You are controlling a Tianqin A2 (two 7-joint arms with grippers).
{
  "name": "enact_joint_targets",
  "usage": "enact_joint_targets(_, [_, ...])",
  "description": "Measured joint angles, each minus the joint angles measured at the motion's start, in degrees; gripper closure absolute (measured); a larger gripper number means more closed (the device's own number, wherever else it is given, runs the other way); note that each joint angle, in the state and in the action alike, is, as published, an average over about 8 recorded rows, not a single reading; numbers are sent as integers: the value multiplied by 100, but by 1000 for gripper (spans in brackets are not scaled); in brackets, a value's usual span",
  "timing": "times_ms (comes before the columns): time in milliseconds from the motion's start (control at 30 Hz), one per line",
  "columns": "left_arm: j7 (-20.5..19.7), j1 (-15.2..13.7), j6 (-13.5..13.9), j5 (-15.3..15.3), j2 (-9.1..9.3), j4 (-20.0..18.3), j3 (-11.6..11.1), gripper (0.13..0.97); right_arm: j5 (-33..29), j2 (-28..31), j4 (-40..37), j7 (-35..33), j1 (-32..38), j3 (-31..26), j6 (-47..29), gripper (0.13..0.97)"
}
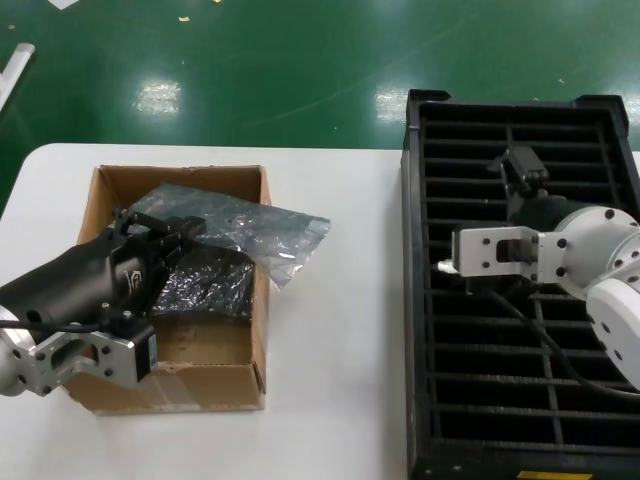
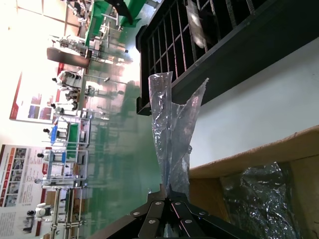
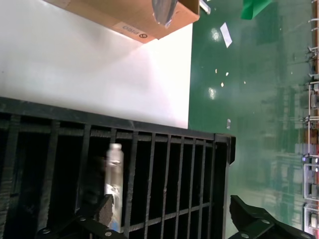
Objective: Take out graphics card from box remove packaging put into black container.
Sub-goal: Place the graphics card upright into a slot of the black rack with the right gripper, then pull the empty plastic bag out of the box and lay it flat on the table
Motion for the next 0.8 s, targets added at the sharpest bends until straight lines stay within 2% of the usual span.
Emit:
enact_joint_targets(267, [0,0,0,0,0,0,0,959,25,3,3,-44,20,-7,68,249])
enact_joint_targets(467, [0,0,0,0,0,0,0,959,107,263,237,-199,-160,-1,247,190])
enact_joint_targets(600, [0,0,0,0,0,0,0,959,194,673,444,-529,-406,-64,737,156])
enact_joint_targets(800, [0,0,0,0,0,0,0,959,175,1487,652,-1266,-757,-266,1909,136])
